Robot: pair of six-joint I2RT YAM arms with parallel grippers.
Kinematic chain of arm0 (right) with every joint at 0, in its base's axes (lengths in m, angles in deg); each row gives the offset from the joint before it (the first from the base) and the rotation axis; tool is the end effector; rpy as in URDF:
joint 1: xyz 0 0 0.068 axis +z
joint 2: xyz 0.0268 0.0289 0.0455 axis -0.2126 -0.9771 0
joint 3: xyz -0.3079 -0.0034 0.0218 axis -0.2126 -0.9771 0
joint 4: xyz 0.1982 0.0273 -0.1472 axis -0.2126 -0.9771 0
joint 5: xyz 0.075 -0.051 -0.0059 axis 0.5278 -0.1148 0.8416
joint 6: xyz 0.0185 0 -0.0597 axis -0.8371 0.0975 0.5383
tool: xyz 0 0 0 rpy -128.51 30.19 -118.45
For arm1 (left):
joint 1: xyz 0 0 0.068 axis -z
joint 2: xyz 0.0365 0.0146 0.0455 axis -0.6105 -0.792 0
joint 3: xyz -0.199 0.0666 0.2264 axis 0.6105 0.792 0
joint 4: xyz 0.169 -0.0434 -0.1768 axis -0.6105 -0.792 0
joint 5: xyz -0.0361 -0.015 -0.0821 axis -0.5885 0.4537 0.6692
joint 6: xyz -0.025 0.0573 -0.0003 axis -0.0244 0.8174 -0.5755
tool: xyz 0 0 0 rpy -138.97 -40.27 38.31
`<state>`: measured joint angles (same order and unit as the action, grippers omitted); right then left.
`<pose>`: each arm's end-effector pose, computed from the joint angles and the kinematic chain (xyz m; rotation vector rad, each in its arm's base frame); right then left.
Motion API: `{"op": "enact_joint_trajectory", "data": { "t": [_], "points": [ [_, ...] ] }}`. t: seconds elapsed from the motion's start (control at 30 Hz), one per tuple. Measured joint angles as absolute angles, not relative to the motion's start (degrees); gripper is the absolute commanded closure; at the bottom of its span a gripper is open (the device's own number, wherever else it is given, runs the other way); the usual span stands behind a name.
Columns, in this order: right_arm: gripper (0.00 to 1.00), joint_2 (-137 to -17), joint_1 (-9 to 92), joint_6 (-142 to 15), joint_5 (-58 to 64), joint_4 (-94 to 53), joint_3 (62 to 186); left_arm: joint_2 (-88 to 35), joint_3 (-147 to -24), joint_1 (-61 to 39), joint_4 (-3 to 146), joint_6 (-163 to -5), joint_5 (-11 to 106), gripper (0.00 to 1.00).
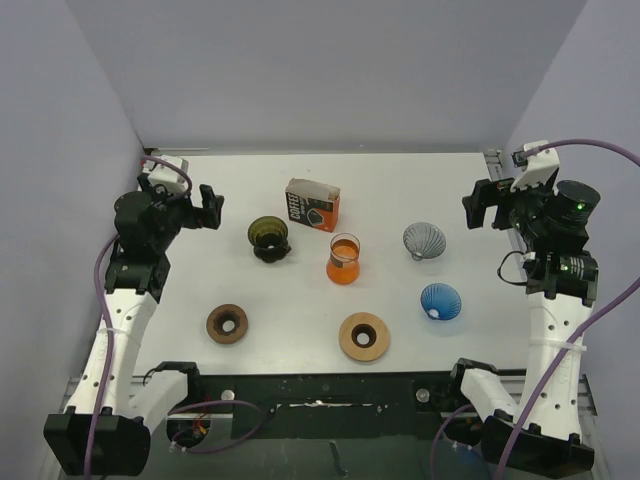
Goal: Place the coffee filter in the dripper
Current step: Move the coffee server to the center of the board.
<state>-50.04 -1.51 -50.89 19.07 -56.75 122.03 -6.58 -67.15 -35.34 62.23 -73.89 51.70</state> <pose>0.1544 -0.0180 0.4554 -0.1505 1.8454 0.1552 0.2001 -0.0183 0.3946 0.1791 1.7239 -0.2308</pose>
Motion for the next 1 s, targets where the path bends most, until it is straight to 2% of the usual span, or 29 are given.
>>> {"op": "enact_joint_trajectory", "data": {
  "t": [0.6, 1.0],
  "points": [
    [0.02, -48.75, -1.18, -49.82, 17.76, -57.27, 121.96, -5.31, -66.49, -35.76, 61.51, -71.99, 52.27, 0.03],
    [0.02, -49.76, 1.97, -44.27, 15.38, -64.55, 124.61, -5.38, -67.34, -35.61, 56.26, -67.13, 58.55, 0.03]
  ]
}}
